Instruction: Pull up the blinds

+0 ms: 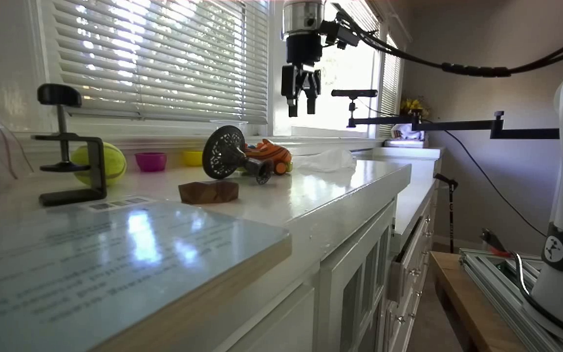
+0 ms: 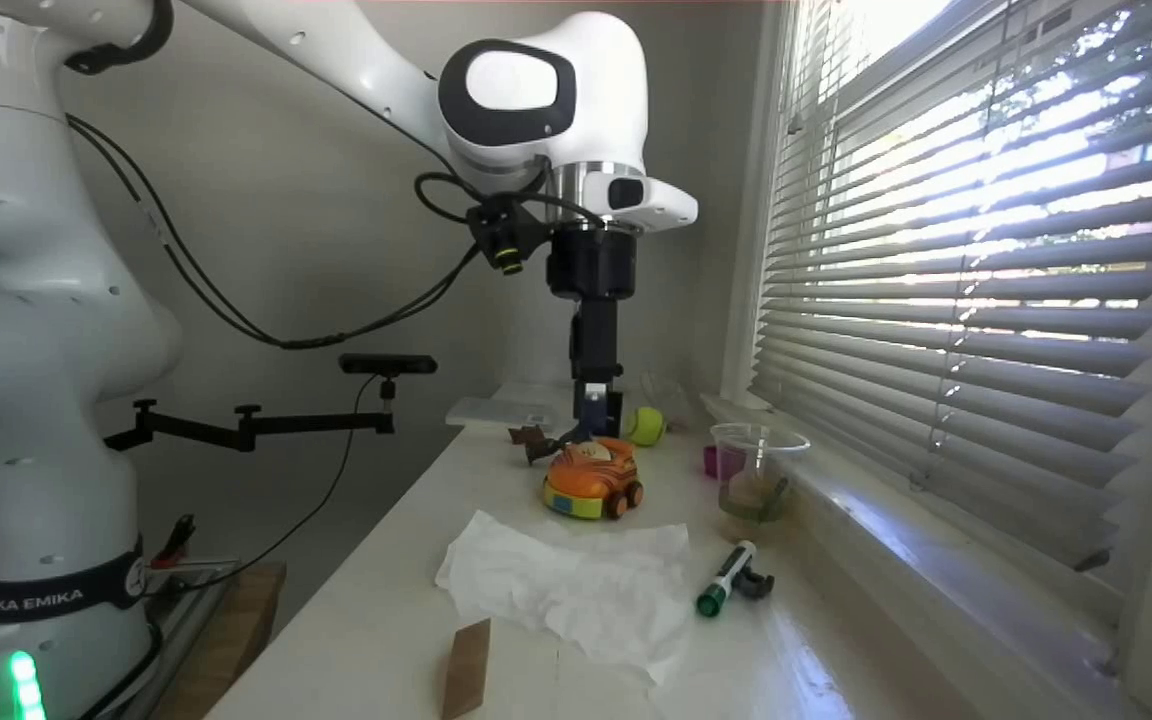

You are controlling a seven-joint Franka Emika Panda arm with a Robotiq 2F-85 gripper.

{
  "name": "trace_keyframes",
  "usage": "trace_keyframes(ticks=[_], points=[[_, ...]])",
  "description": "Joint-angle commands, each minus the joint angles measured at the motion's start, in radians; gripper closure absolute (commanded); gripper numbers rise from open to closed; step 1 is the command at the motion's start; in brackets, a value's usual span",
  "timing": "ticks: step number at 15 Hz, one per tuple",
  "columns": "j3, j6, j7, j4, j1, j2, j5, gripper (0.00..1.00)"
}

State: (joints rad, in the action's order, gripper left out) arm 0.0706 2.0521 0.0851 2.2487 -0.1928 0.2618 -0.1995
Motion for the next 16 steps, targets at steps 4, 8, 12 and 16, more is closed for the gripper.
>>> trace_keyframes(ticks=[4, 8, 12, 16], points=[[0.014, -0.003, 0.003, -0.002, 0.015, 0.0, -0.004, 0.0], [0.006, 0.038, -0.018, -0.046, 0.03, -0.016, -0.021, 0.0], [-0.003, 0.155, -0.044, -0.092, 0.056, -0.034, -0.015, 0.0], [-0.017, 0.28, -0.078, -0.151, 0.091, -0.064, -0.006, 0.0]])
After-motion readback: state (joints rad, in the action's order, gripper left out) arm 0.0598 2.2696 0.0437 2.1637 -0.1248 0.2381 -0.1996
